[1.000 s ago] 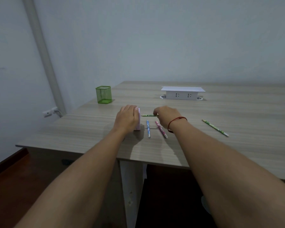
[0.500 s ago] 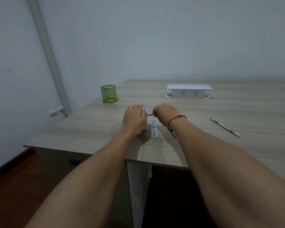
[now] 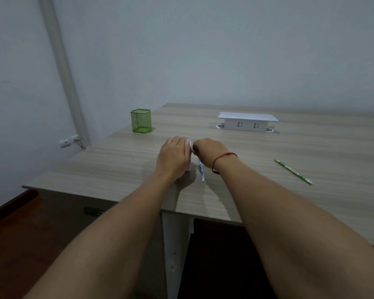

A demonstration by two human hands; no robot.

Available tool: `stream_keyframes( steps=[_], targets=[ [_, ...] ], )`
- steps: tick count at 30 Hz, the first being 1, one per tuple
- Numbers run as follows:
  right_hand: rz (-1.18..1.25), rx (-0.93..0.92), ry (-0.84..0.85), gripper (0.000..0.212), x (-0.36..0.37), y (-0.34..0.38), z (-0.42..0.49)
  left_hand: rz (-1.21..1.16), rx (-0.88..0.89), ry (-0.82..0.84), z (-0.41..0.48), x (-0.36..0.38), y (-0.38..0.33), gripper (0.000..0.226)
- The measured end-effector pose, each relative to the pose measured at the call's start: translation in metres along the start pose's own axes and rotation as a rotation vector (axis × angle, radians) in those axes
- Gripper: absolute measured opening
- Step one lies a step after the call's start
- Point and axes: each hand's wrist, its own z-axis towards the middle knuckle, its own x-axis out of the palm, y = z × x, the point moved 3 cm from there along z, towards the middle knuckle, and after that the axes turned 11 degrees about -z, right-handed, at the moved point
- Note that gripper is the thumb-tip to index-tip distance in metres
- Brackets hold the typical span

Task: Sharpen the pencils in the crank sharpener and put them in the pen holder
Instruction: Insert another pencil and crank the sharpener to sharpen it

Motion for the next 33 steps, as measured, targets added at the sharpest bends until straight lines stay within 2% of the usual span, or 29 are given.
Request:
stream_keyframes(
  steps=[2,5,8,9,11,13,14,18,25,33],
  targets=[
    [-0.01,-0.002,0.019,0.029,-0.002,0.0,0.002,-0.068,0.014,0.062,0.001,0.0,-0.005,0.041],
    [-0.04,0.002,0.024,0.029,-0.004,0.001,0.006,-0.248,-0.036,0.011,0.0,-0.015,-0.001,0.043],
    [-0.023,0.014,0.03,0.032,-0.004,0.001,0.01,-0.265,-0.146,-0.08,-0.01,-0.031,0.027,0.043],
    [0.007,0.011,0.042,0.038,-0.003,0.002,0.011,-0.254,-0.199,-0.066,-0.013,-0.034,0.039,0.041],
    [0.077,-0.026,0.08,0.064,-0.004,0.008,0.013,-0.198,-0.311,0.075,-0.018,-0.033,0.056,0.038],
    [0.139,-0.081,0.107,0.088,-0.009,0.019,0.014,-0.13,-0.327,0.216,-0.023,-0.029,0.06,0.029],
    [0.159,-0.114,0.116,0.093,-0.01,0.026,0.015,-0.103,-0.308,0.245,-0.025,-0.028,0.06,0.024],
    [0.073,-0.18,0.144,0.089,-0.011,0.044,0.014,-0.023,-0.268,0.269,-0.024,-0.03,0.056,0.02],
    [0.056,-0.037,0.094,0.08,0.001,0.052,0.015,0.074,-0.209,0.374,-0.024,-0.028,0.054,0.025],
    [0.073,0.012,0.018,0.066,0.011,0.054,0.018,0.147,-0.165,0.422,-0.019,-0.027,0.058,0.024]
  ],
)
